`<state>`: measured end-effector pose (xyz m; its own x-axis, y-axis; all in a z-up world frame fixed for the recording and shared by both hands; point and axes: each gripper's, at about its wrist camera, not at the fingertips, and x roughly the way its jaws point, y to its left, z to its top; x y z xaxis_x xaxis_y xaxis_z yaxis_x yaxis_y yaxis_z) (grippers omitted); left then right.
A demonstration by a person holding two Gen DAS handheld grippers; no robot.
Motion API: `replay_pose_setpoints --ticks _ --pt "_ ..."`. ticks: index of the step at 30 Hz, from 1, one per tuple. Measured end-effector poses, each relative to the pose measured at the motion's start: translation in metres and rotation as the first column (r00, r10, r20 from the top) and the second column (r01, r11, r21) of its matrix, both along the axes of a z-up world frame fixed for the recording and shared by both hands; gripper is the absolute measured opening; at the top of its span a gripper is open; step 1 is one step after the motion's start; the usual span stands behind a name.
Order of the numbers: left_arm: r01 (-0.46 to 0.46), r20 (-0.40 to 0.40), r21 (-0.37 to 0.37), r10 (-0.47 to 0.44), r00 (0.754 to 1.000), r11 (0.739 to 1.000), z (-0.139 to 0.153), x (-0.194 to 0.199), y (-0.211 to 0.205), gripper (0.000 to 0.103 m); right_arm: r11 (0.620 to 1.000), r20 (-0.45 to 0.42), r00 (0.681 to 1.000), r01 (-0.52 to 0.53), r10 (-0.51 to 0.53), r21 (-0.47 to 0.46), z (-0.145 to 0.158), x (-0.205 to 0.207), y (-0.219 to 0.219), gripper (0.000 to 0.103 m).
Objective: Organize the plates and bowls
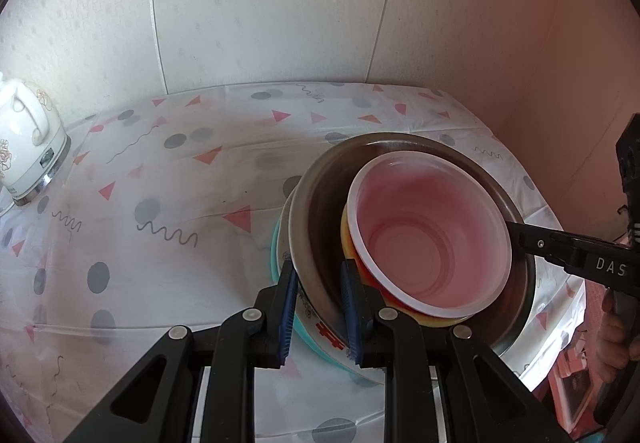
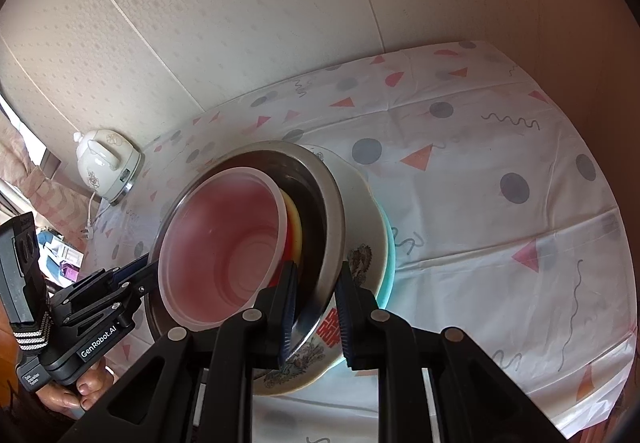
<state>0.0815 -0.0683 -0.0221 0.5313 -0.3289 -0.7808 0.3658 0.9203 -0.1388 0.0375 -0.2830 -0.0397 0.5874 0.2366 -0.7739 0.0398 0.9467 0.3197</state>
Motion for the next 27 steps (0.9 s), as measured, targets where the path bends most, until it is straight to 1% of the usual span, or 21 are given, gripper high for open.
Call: replay_pose_setpoints --ticks 3,16,27 --pt "-0.001 -0.003 0.009 0.001 1.000 1.000 -0.0007 0.0008 -0.0013 0.023 1.000 -0.001 1.000 0.005 -0.005 0.006 -0.0013 0.0009 -0.0011 0.019" --pt "-0.006 -0.034 -0.010 0.006 0.999 1.000 -0.0020 0.0038 -0.0001 0.023 1.000 -0.007 1.000 0.022 -0.022 0.007 0.0002 0.0035 -0.0019 0.019" --pt "-0.014 -0.020 -0.009 0.014 1.000 1.000 0.0016 -0.0023 -0.0006 0.023 0.999 -0.014 1.000 0.022 -0.021 0.029 -0.0012 0.0030 -0.0033 0.019"
